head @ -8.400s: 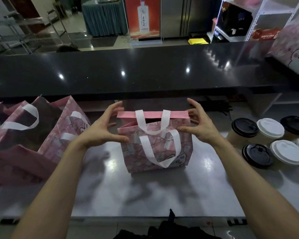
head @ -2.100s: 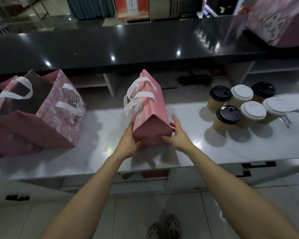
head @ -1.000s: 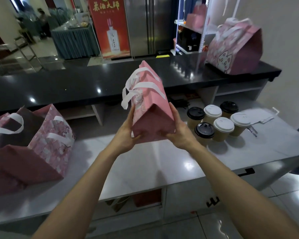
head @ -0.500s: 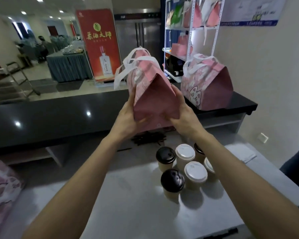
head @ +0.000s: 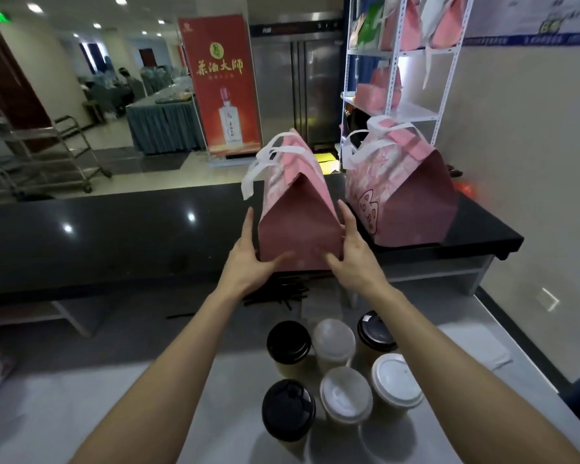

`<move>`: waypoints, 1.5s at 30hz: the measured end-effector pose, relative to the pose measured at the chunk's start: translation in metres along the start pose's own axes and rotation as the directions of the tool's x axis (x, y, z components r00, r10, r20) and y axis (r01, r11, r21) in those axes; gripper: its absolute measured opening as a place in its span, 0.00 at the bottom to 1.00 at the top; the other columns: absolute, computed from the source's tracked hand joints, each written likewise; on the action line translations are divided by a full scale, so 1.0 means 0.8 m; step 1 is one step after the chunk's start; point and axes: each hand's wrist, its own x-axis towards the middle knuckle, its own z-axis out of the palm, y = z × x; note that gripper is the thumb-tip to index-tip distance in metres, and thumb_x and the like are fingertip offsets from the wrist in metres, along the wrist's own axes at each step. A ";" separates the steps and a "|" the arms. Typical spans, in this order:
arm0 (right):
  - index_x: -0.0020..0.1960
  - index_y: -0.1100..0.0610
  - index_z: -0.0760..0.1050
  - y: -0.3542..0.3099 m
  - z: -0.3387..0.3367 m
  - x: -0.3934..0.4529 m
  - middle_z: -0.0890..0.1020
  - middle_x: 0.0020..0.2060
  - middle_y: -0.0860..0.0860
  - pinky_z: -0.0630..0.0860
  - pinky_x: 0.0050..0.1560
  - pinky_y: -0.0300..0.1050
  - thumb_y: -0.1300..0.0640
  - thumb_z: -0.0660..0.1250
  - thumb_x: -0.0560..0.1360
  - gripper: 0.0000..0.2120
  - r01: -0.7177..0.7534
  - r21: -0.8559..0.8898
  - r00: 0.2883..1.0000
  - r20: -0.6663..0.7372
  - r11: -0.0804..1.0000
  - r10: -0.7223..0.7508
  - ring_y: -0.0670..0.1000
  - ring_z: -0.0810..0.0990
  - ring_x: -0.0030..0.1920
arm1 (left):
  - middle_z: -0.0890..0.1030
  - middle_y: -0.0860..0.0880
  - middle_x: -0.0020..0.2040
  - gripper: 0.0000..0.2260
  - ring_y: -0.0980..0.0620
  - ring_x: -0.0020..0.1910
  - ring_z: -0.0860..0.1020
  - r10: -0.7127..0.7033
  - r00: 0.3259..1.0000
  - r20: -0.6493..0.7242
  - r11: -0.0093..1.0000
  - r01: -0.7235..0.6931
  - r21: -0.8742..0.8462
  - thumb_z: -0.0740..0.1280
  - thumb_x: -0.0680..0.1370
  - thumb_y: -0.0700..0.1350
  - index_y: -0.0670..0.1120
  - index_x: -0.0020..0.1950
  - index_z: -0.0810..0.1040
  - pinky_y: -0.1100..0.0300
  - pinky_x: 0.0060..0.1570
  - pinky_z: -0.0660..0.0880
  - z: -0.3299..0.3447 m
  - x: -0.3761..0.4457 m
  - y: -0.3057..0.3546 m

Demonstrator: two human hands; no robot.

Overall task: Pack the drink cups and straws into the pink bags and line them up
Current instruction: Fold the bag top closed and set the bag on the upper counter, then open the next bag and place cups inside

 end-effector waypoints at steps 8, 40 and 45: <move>0.84 0.30 0.46 0.000 0.000 -0.001 0.79 0.67 0.51 0.81 0.61 0.63 0.62 0.69 0.78 0.49 -0.008 -0.071 1.000 0.030 0.997 0.010 0.58 0.83 0.58 | 0.74 0.45 0.77 0.47 0.42 0.75 0.76 0.086 0.996 -0.021 0.994 -0.085 0.065 0.73 0.78 0.66 0.75 0.84 0.42 0.37 0.74 0.74 0.007 0.013 0.016; 0.77 0.54 0.73 0.012 -0.016 -0.075 0.80 0.71 0.53 0.79 0.63 0.54 0.41 0.71 0.81 0.29 -0.016 -0.508 0.860 0.432 0.861 0.271 0.57 0.79 0.67 | 0.72 0.49 0.81 0.46 0.51 0.74 0.77 0.035 0.988 0.153 0.950 -0.080 0.301 0.81 0.74 0.60 0.58 0.86 0.61 0.46 0.73 0.77 -0.002 0.021 0.031; 0.80 0.50 0.71 -0.051 0.054 -0.062 0.77 0.75 0.50 0.76 0.69 0.54 0.41 0.71 0.82 0.30 0.125 -0.400 0.822 0.555 0.908 0.131 0.55 0.76 0.73 | 0.81 0.53 0.70 0.28 0.51 0.68 0.80 -0.088 0.977 0.197 0.797 -0.049 0.602 0.76 0.79 0.59 0.55 0.77 0.76 0.47 0.67 0.79 -0.108 -0.085 -0.060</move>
